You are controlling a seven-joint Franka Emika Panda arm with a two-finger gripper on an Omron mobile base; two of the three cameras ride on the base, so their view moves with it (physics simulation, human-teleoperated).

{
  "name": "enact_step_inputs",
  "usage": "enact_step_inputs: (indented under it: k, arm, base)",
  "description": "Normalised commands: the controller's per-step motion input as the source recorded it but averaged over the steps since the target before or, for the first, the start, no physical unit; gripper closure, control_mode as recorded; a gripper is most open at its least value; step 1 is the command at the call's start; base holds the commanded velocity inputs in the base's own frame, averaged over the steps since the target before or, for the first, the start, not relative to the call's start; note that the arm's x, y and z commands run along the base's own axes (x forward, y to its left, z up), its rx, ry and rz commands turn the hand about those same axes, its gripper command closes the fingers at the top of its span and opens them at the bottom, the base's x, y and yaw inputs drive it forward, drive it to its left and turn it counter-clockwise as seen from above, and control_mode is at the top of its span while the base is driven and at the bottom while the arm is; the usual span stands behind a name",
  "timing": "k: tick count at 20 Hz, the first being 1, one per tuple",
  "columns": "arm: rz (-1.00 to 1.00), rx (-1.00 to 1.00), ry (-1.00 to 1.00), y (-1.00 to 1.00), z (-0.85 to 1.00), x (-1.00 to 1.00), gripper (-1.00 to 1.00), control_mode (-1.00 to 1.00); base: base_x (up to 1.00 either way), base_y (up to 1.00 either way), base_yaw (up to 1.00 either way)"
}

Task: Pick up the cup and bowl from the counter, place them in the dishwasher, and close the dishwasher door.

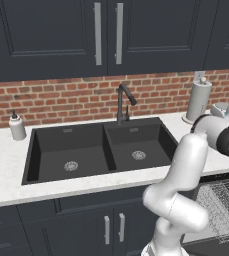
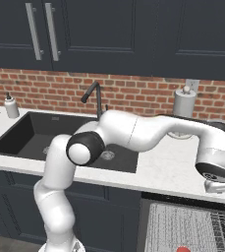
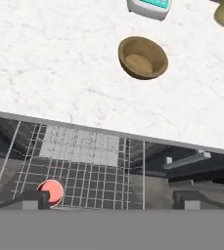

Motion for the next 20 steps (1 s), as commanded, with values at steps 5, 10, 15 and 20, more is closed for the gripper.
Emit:
enact_step_inputs:
  k: [5, 10, 15, 20]
  arm:
    - [0.0, -0.03, 0.06, -0.04, -0.42, 0.91, -1.0, -1.0]
    - [0.0, 0.0, 0.09, -0.09, -0.56, 0.92, -1.0, -1.0]
    - [0.0, 0.0, 0.1, -0.09, -0.23, 0.97, -1.0, -1.0]
    - [0.0, 0.0, 0.07, -0.17, -0.02, 0.72, -1.0, -1.0]
  base:
    - [0.0, 0.0, 0.0]
    - [0.0, 0.0, 0.0]
    - [0.0, 0.0, 0.0]
    - [0.0, 0.0, 0.0]
